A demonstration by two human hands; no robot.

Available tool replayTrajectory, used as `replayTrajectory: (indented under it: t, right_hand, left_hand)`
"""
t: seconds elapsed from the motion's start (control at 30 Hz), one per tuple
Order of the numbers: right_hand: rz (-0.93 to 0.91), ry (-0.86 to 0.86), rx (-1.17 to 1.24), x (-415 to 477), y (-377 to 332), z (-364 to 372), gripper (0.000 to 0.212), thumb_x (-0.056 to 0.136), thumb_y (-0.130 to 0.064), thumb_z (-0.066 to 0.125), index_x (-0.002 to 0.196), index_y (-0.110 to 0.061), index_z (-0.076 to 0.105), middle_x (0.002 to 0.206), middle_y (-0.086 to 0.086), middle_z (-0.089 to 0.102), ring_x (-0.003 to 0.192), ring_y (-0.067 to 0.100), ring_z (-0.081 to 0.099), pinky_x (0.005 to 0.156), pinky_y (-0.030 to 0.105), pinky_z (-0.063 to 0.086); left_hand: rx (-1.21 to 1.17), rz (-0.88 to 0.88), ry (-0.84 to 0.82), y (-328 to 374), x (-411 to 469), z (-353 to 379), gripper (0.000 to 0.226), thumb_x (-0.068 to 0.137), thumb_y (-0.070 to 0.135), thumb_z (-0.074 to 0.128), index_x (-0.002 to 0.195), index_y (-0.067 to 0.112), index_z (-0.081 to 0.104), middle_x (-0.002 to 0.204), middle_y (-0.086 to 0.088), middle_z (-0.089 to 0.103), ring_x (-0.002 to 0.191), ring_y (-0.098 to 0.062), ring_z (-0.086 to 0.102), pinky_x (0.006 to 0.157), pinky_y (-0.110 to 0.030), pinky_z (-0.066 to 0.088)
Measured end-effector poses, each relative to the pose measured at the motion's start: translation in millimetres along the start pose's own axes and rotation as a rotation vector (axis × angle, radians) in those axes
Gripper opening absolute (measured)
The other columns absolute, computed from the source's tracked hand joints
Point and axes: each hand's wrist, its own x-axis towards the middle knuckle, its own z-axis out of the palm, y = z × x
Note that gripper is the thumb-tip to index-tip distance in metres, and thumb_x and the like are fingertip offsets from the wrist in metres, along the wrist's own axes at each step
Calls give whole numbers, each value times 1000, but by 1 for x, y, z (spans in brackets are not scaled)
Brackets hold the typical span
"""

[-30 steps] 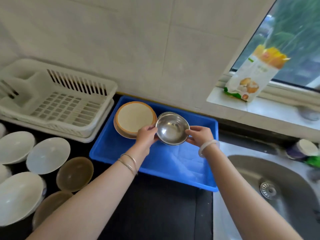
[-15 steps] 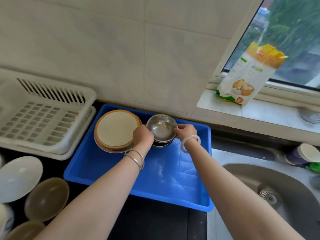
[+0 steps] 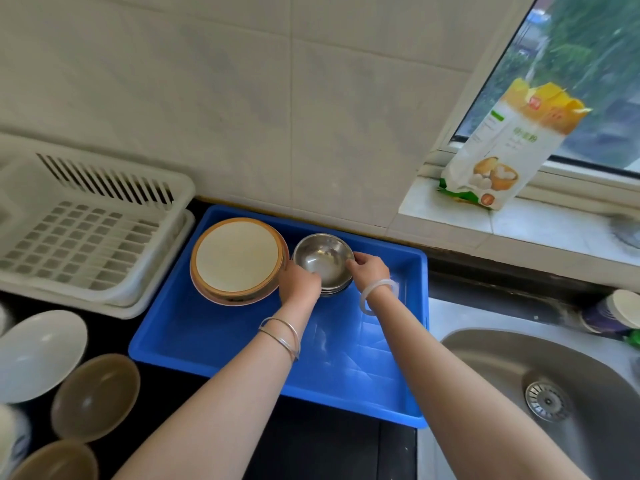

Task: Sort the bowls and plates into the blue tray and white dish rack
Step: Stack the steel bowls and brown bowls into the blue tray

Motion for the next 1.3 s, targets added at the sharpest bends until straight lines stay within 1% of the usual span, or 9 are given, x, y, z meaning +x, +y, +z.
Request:
replayTrajectory:
  t: [0.13,0.23,0.4,0.6,0.83,0.97,1.07,1.17,1.3]
  right_hand:
    - [-6,17,60,-8,6,3,27,88,-16,45,102,-5,66,103,21,68,91,36,61,86,46,49]
    - [-7,9,87,-13,10,1,27,89,-17,44,103,-10,67,98,17,68,86,31,59,81,43,50]
    - [-21,55,101,-33,17,-4,34,93,-22,47,125,-16,57,127,3,61,117,23,55,96,33,42]
    - [-142,-37,119,-88,11,16,23,93,-19,45,104,-17,65,103,5,70,89,18,66,86,37,52]
    - [-214,-310,78,-167,2,96,17,92,-19,48,88,-22,64,77,-3,67,61,6,62,63,23,49]
    - [-188,-491,-61,-198,-2,157,21,93,-27,47,98,-21,67,83,-3,66,62,7,59,61,20,48]
    - [-160,-579,-171,-213,-12,195,26,93,-31,47,112,-22,63,97,2,67,82,18,65,81,36,56]
    - [-141,-583,-261,-218,-29,223,39,93,-33,49,129,-20,51,117,7,62,98,24,63,90,43,52]
    - [-136,-551,-314,-219,-48,250,27,93,-27,49,116,-14,56,104,12,65,92,28,65,86,45,54]
  left_hand:
    - [-161,62,38,-11,-6,2,33,88,12,50,121,9,53,120,-15,60,108,-35,58,92,-46,50]
    - [-200,110,38,-21,-10,1,32,90,12,49,121,12,54,125,-8,59,112,-29,54,94,-38,46]
    - [-139,168,-25,-38,-18,-15,46,94,18,47,139,11,40,144,-6,44,130,-25,43,100,-33,37]
    - [-47,295,34,-77,-52,-64,34,94,19,48,127,17,53,129,0,58,101,-9,53,80,-24,40]
    - [50,369,217,-149,-102,-146,29,90,15,55,119,12,59,120,-3,63,107,-17,59,90,-28,46]
    - [117,325,409,-203,-125,-187,28,87,11,59,115,11,61,115,-5,65,107,-21,60,89,-30,45]
    - [136,243,559,-241,-137,-209,28,83,6,63,111,9,64,108,-7,66,105,-24,60,90,-30,44]
    - [200,138,655,-275,-144,-224,34,80,4,66,113,10,63,119,-10,60,112,-28,54,98,-36,41]
    - [191,1,713,-308,-146,-235,43,77,-1,66,116,16,62,124,-10,52,113,-33,47,95,-39,40]
